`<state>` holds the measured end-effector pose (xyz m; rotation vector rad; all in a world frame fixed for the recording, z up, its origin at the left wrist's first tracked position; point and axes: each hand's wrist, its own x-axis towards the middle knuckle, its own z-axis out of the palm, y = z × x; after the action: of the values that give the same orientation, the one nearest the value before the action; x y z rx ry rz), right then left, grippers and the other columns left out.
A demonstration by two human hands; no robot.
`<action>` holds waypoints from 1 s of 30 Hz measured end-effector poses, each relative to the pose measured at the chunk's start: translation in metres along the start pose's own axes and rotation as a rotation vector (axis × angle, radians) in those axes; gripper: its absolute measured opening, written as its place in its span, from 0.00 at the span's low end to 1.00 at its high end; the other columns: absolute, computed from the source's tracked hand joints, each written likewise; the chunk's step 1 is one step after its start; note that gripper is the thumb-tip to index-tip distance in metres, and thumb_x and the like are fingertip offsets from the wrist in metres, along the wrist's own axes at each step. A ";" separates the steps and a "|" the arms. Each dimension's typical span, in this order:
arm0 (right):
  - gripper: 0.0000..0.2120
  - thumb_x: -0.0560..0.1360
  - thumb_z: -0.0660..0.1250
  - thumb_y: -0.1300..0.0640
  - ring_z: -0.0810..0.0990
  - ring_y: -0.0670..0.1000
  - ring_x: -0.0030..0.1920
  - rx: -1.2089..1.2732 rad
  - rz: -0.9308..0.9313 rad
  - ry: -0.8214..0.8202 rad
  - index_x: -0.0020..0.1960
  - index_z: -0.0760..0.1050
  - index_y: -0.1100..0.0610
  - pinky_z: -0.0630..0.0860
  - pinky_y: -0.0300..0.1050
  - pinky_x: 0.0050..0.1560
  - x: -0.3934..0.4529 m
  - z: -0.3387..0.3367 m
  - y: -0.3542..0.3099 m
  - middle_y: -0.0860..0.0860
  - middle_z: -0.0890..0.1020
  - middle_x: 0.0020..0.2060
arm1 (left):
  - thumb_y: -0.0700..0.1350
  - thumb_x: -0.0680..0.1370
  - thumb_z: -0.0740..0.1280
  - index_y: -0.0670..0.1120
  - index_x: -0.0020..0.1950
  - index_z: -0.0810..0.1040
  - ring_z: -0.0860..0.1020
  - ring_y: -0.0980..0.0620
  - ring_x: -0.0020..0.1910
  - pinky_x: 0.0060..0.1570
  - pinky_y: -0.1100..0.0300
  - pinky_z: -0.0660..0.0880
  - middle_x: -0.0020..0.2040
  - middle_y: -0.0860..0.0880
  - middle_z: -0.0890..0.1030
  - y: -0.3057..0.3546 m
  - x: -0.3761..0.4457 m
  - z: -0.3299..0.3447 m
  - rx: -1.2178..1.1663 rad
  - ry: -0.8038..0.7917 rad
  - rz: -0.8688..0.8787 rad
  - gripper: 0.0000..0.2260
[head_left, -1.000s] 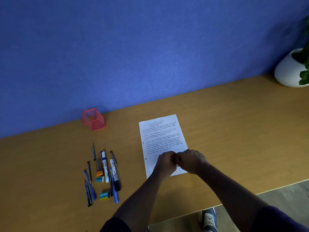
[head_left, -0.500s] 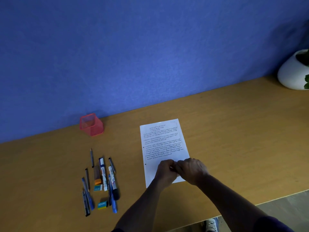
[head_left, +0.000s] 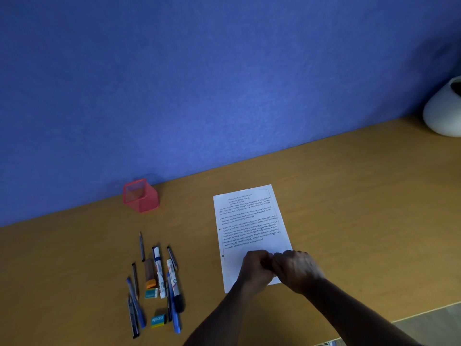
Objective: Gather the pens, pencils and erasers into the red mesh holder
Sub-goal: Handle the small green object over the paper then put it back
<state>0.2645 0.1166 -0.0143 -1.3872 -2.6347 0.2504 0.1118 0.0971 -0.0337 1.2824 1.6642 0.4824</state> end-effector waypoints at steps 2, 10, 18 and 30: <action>0.19 0.80 0.56 0.47 0.57 0.44 0.19 -0.014 -0.002 -0.010 0.31 0.69 0.49 0.42 0.30 0.24 0.002 -0.001 0.001 0.46 0.70 0.20 | 0.41 0.71 0.76 0.61 0.33 0.80 0.81 0.67 0.39 0.31 0.75 0.73 0.34 0.64 0.82 -0.001 0.001 0.001 0.004 0.008 0.010 0.16; 0.16 0.83 0.53 0.46 0.78 0.49 0.31 0.043 0.056 -0.237 0.45 0.75 0.51 0.66 0.39 0.27 0.015 -0.009 0.002 0.49 0.80 0.36 | 0.41 0.72 0.77 0.57 0.33 0.81 0.82 0.58 0.34 0.29 0.67 0.76 0.33 0.60 0.83 0.008 -0.001 -0.007 0.009 0.025 0.012 0.13; 0.17 0.82 0.49 0.44 0.83 0.57 0.48 -0.028 -0.006 -0.346 0.44 0.72 0.48 0.71 0.48 0.42 0.039 -0.060 -0.001 0.55 0.84 0.46 | 0.35 0.72 0.74 0.44 0.41 0.83 0.76 0.56 0.24 0.23 0.63 0.72 0.35 0.47 0.86 0.041 -0.021 -0.039 -0.178 -0.044 0.073 0.05; 0.17 0.83 0.48 0.46 0.75 0.52 0.37 0.103 -0.009 -0.275 0.45 0.70 0.50 0.67 0.46 0.39 0.054 -0.085 0.005 0.48 0.76 0.38 | 0.41 0.73 0.75 0.45 0.44 0.82 0.82 0.57 0.32 0.30 0.60 0.77 0.38 0.51 0.86 0.067 -0.013 -0.063 -0.139 0.060 0.093 0.03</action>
<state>0.2561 0.1709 0.0704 -1.3964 -2.7950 0.6077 0.0934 0.1243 0.0530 1.2567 1.5957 0.6870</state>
